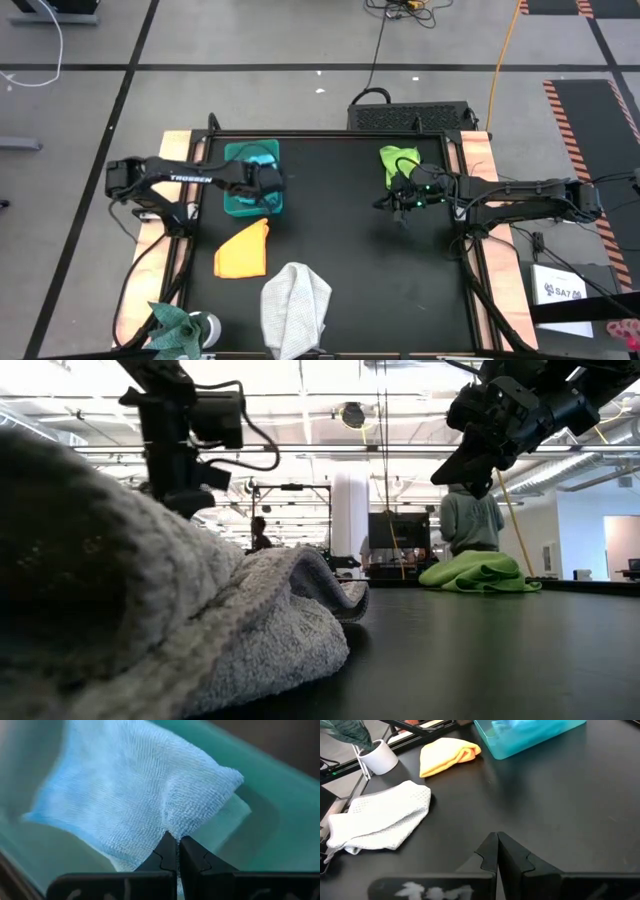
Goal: Fold microfiber towels
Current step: Stack the folded blue microfiber towel on top of the blue microfiber towel into the bin, then fold the green microfiber towel
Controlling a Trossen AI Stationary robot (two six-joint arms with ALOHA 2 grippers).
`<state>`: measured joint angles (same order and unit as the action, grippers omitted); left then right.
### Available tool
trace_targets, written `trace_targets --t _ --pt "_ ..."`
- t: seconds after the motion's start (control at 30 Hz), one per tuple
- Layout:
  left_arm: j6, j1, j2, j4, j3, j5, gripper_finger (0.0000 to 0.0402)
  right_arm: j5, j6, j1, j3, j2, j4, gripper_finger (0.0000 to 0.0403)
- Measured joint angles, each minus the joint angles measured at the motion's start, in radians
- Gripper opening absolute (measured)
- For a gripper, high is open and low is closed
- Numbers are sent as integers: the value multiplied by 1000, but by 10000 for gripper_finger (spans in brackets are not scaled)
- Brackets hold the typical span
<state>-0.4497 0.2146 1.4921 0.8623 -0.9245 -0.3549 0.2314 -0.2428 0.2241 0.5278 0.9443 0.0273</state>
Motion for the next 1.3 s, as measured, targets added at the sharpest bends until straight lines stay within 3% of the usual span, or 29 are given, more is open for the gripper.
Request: trace_targets --t 0.3,0.8,1.0,1.3 --pt "-116 -85 0 -148 67 74 8 0 0 0 0 0 0 0" --pt "-228 -85 -6 -158 74 40 126 5 -7 0 0 0 0 0" --pt "-235 -85 -56 -157 70 38 131 5 -21 -1 0 0 3 0" --pt "-216 -84 -190 -144 68 -66 131 2 -26 -1 0 0 13 0"
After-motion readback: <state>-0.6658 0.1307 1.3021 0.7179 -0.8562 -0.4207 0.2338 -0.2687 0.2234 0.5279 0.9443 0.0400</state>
